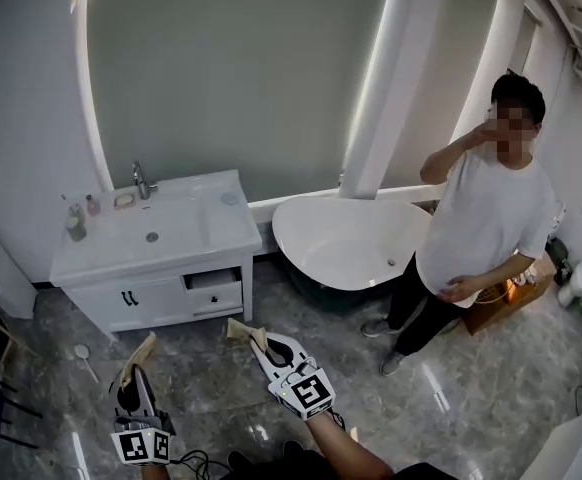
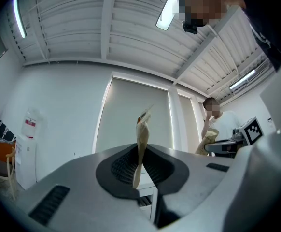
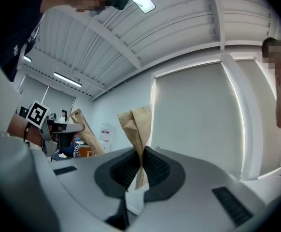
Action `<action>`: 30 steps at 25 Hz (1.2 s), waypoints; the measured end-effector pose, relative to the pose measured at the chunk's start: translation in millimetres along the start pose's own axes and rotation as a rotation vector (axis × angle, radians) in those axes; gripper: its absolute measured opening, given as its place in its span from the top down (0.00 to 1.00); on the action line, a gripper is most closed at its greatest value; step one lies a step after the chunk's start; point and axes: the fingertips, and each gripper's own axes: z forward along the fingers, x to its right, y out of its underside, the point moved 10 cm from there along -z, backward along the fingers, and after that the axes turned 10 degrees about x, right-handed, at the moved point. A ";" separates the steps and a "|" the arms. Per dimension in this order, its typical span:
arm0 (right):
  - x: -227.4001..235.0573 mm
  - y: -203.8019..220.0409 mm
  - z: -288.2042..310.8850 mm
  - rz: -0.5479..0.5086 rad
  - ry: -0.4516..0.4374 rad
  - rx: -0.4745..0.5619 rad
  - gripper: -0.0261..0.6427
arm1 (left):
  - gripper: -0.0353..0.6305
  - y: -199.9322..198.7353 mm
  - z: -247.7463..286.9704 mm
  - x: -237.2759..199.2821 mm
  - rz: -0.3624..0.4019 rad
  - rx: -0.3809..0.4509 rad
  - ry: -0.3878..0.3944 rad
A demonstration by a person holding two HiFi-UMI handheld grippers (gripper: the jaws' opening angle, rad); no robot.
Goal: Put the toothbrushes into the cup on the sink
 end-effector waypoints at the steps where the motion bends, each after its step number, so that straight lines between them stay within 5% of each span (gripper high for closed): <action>1: -3.1 1.1 1.7 0.000 -0.002 0.001 0.90 | 0.88 -1.4 -0.6 -3.3 0.002 0.002 0.002; 17: -43.9 12.3 37.5 -0.011 0.003 0.017 0.90 | 0.88 4.7 3.3 -57.3 -0.011 0.004 0.034; 30: 17.8 61.1 132.5 0.005 -0.012 0.029 0.90 | 0.88 57.9 93.3 -92.5 -0.005 -0.005 0.004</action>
